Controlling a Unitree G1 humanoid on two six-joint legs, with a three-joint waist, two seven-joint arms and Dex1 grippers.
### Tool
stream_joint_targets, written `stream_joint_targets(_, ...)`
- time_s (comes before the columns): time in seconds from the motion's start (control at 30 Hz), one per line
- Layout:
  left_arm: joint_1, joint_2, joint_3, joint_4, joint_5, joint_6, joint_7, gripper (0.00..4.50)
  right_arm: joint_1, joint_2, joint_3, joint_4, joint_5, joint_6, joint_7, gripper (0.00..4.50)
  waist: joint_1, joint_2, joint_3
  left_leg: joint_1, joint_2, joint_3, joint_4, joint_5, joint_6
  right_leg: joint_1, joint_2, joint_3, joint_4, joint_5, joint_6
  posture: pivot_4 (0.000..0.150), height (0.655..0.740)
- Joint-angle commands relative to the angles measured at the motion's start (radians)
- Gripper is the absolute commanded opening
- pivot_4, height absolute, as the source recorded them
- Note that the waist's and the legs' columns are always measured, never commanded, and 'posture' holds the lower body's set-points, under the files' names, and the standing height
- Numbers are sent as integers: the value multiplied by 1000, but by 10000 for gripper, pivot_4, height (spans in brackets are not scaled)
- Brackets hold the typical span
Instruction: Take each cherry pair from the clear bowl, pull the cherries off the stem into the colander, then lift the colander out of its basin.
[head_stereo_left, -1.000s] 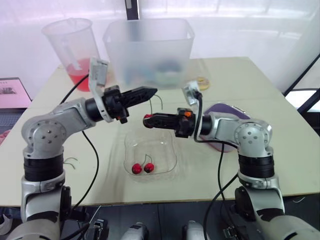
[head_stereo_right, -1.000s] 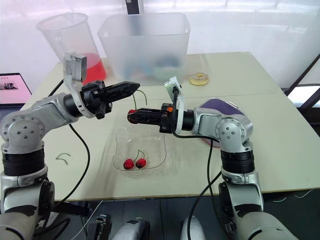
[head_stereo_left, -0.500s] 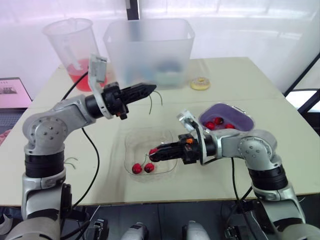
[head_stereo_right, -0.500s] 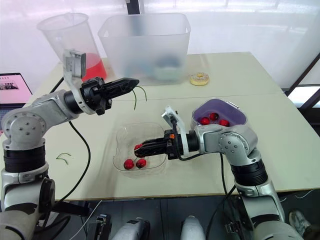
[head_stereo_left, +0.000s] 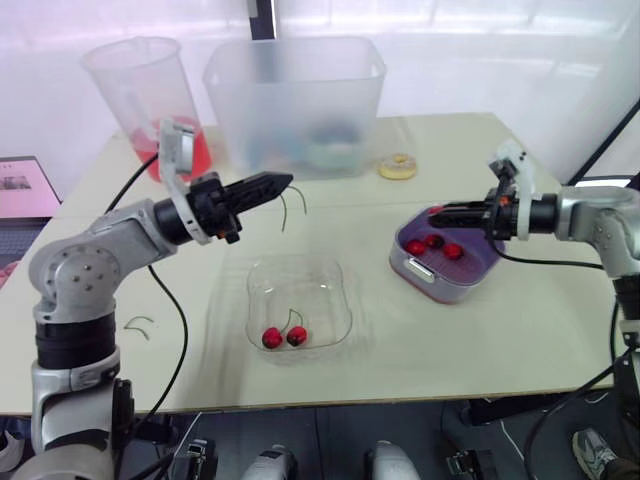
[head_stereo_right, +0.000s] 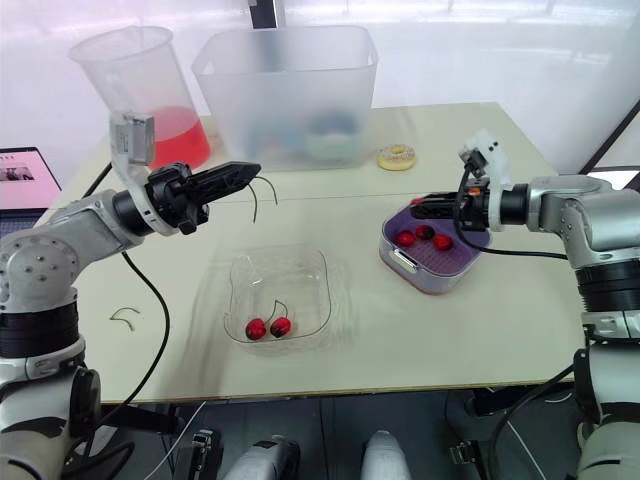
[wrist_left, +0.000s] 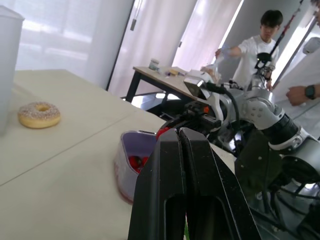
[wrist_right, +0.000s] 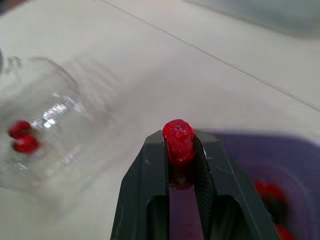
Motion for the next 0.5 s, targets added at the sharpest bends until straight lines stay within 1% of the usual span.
stream_joint_targets(0.03, 5, 15, 39, -41, -8, -24, 8, 0, -46, 5, 34, 78, -98, -84, 55, 1989, 1, 0, 0, 0, 0, 0, 0, 0, 0, 0, 0, 0, 0, 0, 0, 1500, 7400)
stream_joint_targets(0.07, 8, 14, 40, -43, -8, -25, 10, 0, -47, 8, 47, 96, -123, -97, 62, 1989, 2, 0, 0, 0, 0, 0, 0, 0, 0, 0, 0, 0, 0, 0, 0, 1500, 7400)
stream_joint_targets(0.13, 14, 11, 41, -50, -9, -29, 17, 0, -41, 11, 74, 119, -171, -128, 81, 12150, 3, 0, 0, 0, 0, 0, 0, 0, 0, 0, 0, 0, 0, 0, 0, 1500, 7400)
stream_joint_targets(0.17, 16, 11, 41, -52, -9, -31, 19, 0, -42, 19, 75, 130, -180, -132, 89, 15468, 4, 0, 0, 0, 0, 0, 0, 0, 0, 0, 0, 0, 0, 0, 0, 1500, 7400)
stream_joint_targets(0.2, 18, 11, 41, -54, -9, -32, 20, 0, -44, 26, 74, 136, -186, -134, 98, 19775, 5, 0, 0, 0, 0, 0, 0, 0, 0, 0, 0, 0, 0, 0, 0, 1500, 7400)
stream_joint_targets(0.23, 19, 13, 40, -55, -8, -32, 20, 0, -48, 29, 71, 139, -190, -134, 108, 25099, 5, 0, 0, 0, -1, -1, 0, 0, 0, 0, 0, 0, 0, 0, 0, 1500, 7400)
stream_joint_targets(0.27, 20, 15, 39, -55, -8, -32, 20, 0, -53, 32, 67, 141, -196, -134, 117, 29269, 4, 0, 0, 0, -1, -1, 0, 0, 0, 0, 0, 0, 0, 0, 0, 1500, 7400)
stream_joint_targets(0.37, 24, 21, 42, -57, -10, -31, 20, 0, -74, 35, 38, 155, -205, -148, 127, 44657, 4, 0, 0, 0, -1, -1, 0, 0, 0, 0, 0, 0, 0, 0, 0, 1500, 7400)
stream_joint_targets(0.5, 34, 28, 48, -60, -14, -27, 26, 0, -107, 33, -3, 164, -189, -170, 167, 44657, 4, 0, 0, 0, -1, -1, 0, 0, 0, 0, 0, 0, 0, 0, 0, 1500, 7400)
